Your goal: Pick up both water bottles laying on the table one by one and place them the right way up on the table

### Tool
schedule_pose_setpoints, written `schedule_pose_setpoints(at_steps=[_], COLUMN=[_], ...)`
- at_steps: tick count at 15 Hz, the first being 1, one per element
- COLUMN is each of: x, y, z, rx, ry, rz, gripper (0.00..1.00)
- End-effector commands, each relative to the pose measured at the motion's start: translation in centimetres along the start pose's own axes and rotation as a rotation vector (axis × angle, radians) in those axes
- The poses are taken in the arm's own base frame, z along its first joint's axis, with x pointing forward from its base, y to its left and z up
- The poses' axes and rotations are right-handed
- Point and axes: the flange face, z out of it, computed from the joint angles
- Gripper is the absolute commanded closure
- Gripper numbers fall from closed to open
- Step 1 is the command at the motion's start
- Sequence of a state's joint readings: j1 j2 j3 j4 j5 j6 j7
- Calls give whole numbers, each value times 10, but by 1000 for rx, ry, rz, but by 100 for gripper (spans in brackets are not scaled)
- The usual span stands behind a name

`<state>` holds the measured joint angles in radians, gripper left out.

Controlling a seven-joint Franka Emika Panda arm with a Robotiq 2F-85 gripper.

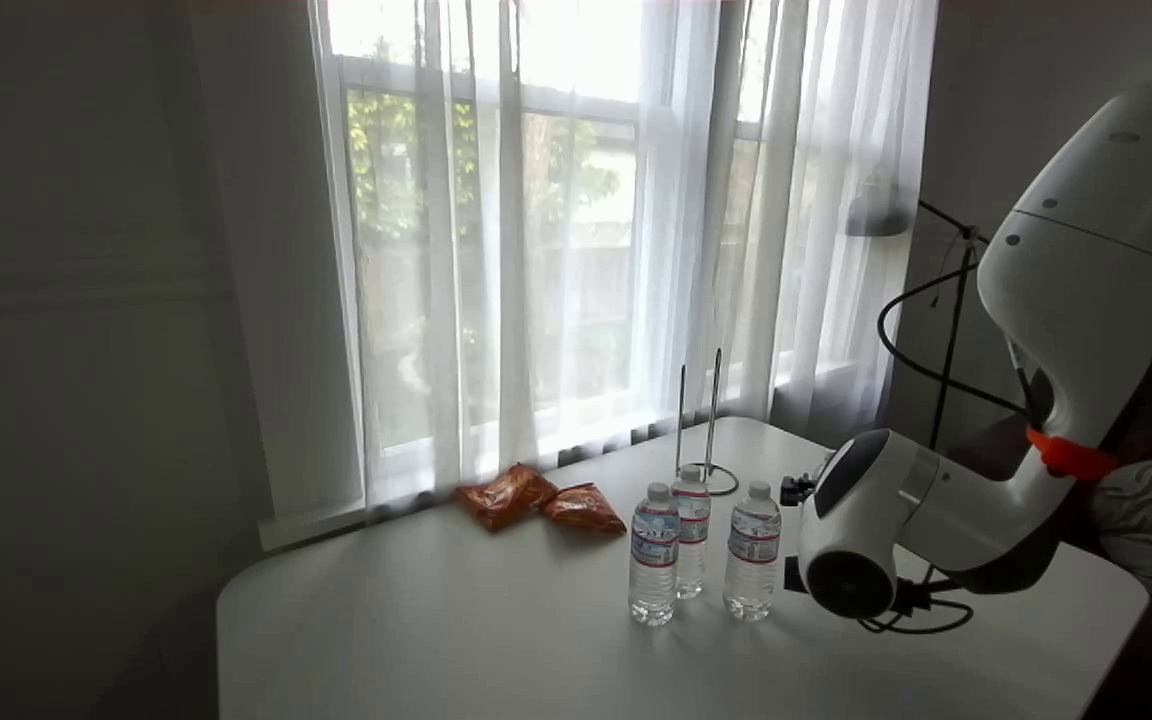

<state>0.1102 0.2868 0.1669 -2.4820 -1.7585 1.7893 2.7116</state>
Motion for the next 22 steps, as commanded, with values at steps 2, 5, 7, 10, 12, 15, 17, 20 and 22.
schedule_pose_setpoints(at_steps=[2,5,7,10,12,15,17,20,22], x=[0,-6,-5,2,12,31,43,62,71], y=[0,6,8,11,12,14,15,17,18], z=[-1,-2,-3,-1,3,12,17,23,24], rx=[1,6,19,24,28,27,29,41,55], ry=[24,-1,-41,-87,-117,-167,-201,-247,-272], rz=[53,29,4,-7,2,11,23,36,39], gripper=[0,0,0,0,0,0,0,0,0])
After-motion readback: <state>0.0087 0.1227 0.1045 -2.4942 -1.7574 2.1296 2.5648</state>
